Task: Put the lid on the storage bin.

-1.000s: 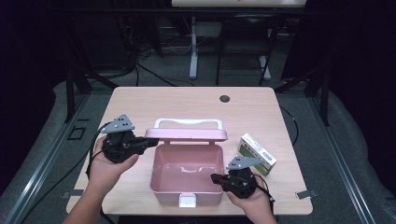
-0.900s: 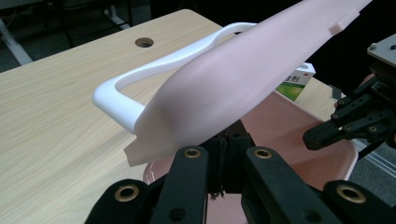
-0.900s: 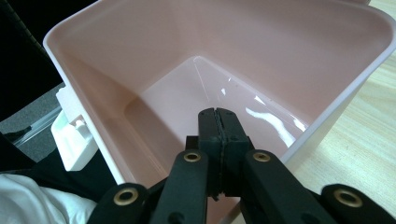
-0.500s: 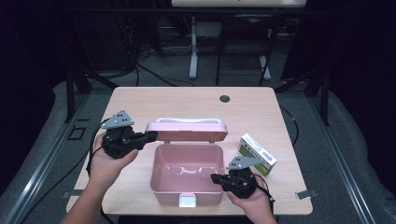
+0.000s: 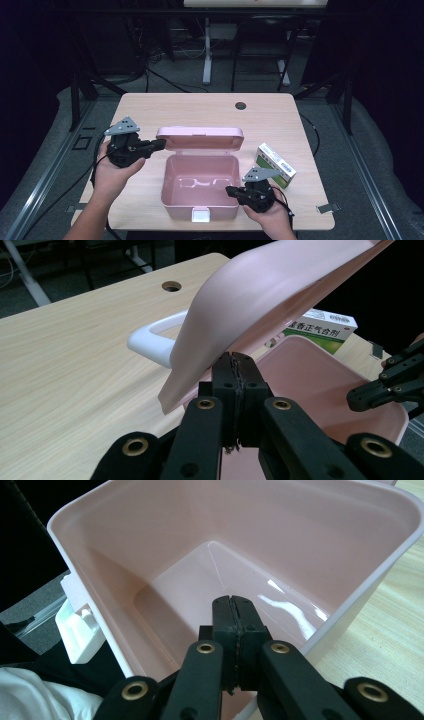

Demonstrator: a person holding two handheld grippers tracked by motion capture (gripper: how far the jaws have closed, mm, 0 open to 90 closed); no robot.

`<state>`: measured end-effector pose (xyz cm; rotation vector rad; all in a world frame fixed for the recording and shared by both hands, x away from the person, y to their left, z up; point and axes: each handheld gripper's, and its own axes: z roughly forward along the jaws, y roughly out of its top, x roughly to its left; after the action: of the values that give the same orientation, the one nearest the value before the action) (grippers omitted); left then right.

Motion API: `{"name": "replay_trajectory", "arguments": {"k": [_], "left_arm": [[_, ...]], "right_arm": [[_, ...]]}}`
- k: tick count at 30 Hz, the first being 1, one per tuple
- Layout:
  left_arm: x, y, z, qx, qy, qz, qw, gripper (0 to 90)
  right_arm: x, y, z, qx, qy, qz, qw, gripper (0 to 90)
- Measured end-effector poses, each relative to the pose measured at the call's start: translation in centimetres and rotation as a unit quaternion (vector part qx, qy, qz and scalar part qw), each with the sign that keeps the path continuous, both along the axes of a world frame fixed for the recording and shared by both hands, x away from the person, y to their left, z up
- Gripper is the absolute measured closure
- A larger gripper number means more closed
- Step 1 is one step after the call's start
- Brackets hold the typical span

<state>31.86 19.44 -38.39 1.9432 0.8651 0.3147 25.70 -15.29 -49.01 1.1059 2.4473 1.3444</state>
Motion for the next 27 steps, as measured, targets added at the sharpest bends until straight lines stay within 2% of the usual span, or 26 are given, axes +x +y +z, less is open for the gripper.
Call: {"name": "replay_trajectory", "arguments": {"k": [27], "left_arm": [[1.3,0.4,-1.8,-0.001,0.019,0.022,0.9996,88.5]], "right_arm": [[0.0,0.0,0.0,0.002,0.000,0.000,1.0000,89.9]]}}
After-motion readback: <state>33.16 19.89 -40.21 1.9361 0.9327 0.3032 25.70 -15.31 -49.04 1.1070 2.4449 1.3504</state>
